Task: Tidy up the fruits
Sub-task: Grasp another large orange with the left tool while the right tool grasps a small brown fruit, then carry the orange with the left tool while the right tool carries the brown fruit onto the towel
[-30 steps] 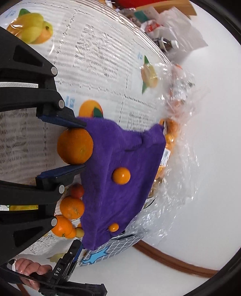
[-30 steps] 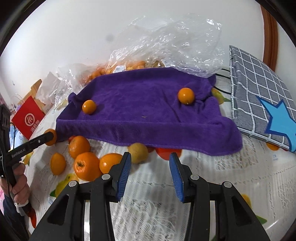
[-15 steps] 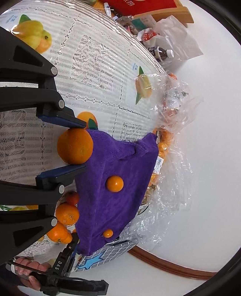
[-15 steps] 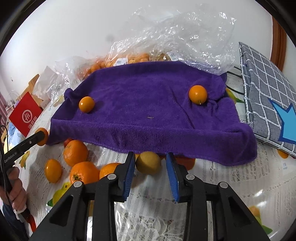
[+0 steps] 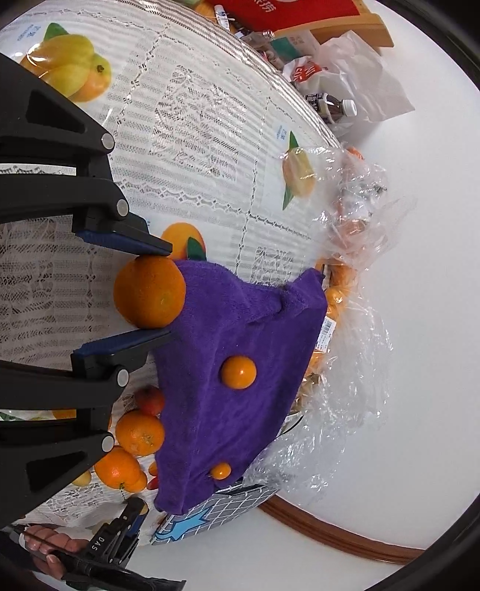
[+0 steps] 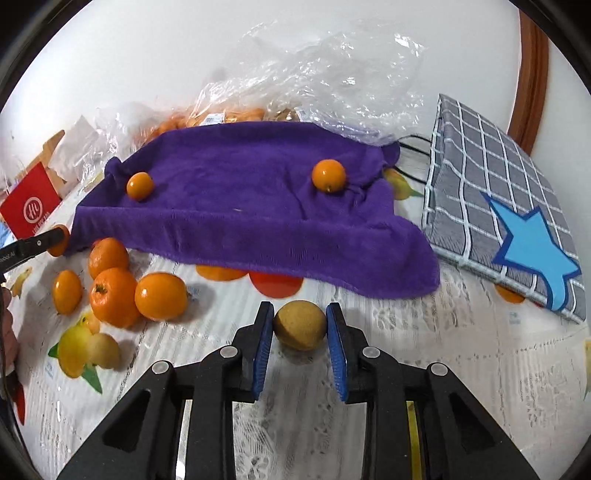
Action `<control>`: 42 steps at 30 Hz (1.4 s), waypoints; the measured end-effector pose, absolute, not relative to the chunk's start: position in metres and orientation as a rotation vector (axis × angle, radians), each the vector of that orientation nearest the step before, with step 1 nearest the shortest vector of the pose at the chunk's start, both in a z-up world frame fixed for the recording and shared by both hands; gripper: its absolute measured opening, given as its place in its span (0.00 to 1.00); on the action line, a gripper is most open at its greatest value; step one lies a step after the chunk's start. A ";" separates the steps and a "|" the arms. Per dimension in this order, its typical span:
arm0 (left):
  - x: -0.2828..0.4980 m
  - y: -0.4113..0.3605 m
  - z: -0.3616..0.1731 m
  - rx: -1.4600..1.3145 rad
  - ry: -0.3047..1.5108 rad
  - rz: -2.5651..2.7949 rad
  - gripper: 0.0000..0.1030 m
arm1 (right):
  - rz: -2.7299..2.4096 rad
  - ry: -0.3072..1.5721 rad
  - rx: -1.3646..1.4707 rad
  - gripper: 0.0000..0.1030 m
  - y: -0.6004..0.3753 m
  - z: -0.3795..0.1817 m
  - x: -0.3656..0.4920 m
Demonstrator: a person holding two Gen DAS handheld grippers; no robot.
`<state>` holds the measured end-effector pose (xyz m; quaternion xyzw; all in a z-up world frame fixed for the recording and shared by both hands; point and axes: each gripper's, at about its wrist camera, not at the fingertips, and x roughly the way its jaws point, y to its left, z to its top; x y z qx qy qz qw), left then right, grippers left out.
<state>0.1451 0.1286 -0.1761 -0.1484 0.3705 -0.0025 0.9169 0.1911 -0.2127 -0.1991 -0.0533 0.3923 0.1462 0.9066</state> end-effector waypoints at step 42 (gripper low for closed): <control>0.185 0.149 -0.110 -0.141 0.737 -0.185 0.37 | 0.341 0.685 -0.051 0.28 -0.299 -0.129 0.194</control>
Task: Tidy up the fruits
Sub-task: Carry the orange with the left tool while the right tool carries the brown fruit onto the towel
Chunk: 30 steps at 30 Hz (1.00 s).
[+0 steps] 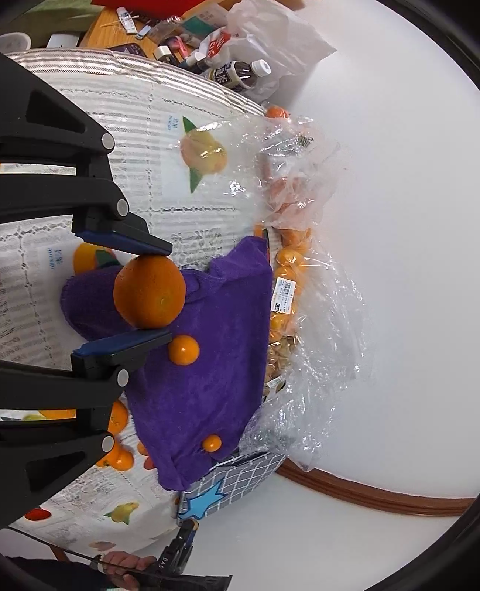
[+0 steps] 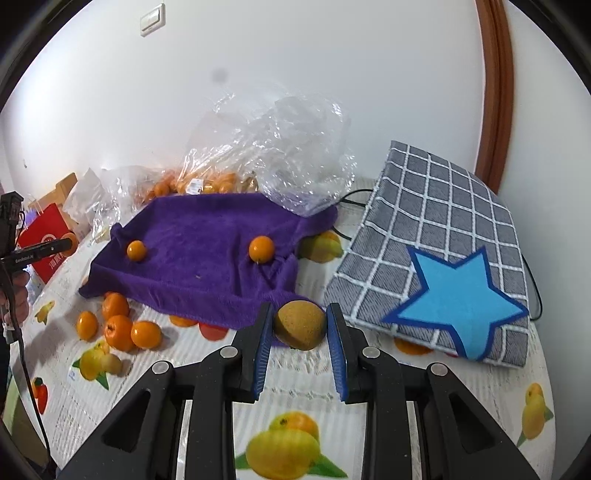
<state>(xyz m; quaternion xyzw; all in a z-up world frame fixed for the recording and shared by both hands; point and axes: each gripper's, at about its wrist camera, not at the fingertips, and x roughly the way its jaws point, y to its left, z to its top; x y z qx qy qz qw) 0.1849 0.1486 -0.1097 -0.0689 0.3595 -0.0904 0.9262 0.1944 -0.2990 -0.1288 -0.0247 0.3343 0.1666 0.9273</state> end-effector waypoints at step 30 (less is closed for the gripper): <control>0.335 0.088 -0.160 -0.102 0.904 -0.291 0.37 | 0.507 0.809 -0.180 0.28 -0.194 -0.166 0.301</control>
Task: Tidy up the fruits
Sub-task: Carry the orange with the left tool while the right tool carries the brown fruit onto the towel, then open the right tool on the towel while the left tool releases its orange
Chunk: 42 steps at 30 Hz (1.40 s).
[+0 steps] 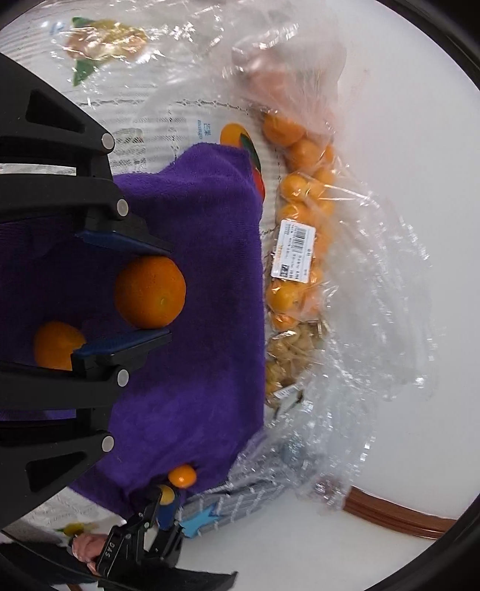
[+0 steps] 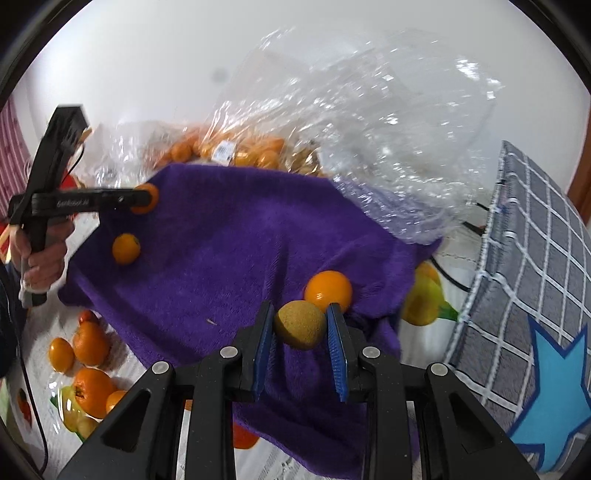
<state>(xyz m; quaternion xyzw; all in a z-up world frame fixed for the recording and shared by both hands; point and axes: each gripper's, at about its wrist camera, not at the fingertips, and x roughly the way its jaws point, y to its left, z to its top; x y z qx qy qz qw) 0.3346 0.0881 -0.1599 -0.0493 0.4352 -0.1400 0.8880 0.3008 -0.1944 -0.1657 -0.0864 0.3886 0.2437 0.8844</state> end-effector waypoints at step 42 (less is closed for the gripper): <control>0.182 0.085 -0.101 -0.039 0.771 -0.234 0.50 | 0.425 0.698 -0.192 0.55 -0.242 -0.123 0.174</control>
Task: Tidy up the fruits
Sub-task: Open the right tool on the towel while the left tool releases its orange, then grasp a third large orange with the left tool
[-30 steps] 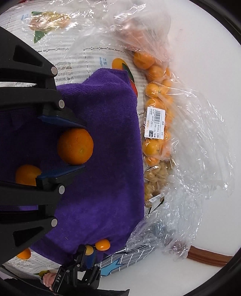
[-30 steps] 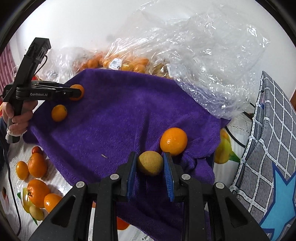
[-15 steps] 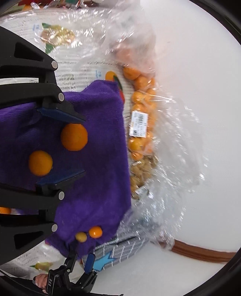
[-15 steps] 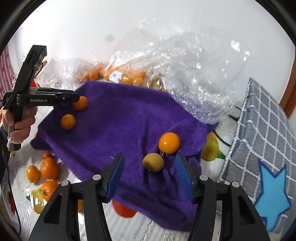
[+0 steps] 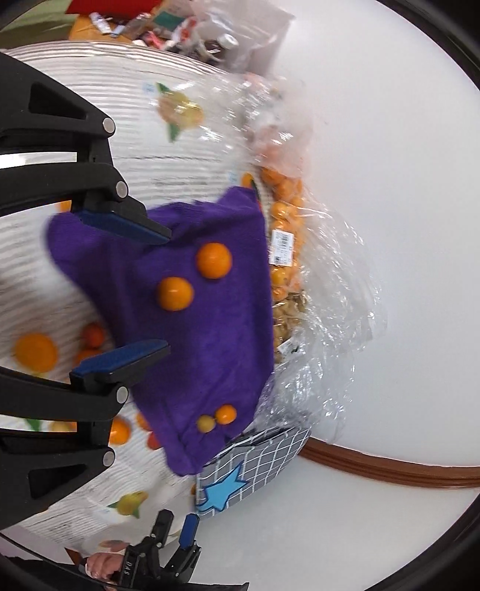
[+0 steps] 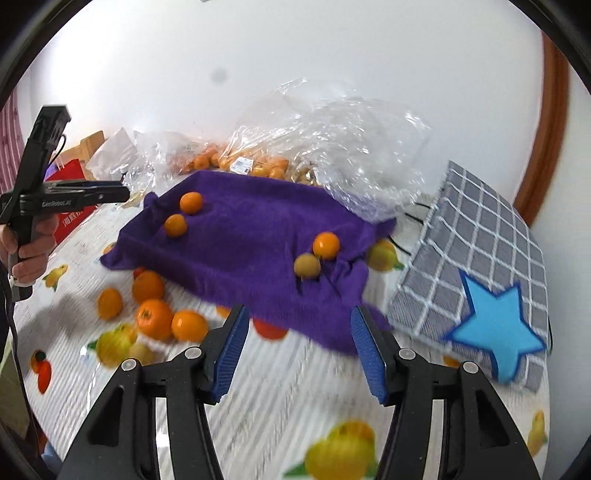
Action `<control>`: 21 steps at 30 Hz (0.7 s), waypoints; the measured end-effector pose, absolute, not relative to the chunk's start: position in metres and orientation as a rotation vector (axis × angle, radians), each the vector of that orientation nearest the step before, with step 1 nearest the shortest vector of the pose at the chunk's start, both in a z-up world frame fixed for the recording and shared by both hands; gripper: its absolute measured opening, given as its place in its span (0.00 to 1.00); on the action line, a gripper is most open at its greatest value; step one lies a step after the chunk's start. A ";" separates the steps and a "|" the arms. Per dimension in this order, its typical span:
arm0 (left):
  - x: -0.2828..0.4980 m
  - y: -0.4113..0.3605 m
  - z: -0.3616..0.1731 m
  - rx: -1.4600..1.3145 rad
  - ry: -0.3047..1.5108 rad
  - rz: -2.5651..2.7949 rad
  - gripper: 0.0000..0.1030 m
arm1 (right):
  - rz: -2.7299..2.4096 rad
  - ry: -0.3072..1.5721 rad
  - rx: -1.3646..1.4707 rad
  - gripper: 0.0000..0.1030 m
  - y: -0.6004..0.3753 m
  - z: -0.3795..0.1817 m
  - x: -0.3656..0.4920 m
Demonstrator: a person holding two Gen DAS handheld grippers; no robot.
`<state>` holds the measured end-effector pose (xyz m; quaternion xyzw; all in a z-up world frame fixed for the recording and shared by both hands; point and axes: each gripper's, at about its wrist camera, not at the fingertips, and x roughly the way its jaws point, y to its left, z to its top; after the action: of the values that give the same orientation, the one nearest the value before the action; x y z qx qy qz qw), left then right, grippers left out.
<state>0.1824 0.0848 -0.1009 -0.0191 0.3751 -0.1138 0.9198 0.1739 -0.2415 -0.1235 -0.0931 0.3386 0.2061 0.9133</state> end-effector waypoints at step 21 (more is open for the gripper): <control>0.114 0.052 -0.148 -0.109 0.817 -0.190 0.50 | 0.167 0.668 0.006 0.55 -0.310 -0.145 0.088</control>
<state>0.1144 0.0517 -0.1476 -0.0531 0.3962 -0.0921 0.9120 0.0882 -0.3102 -0.1451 0.0029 0.3275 0.0820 0.9413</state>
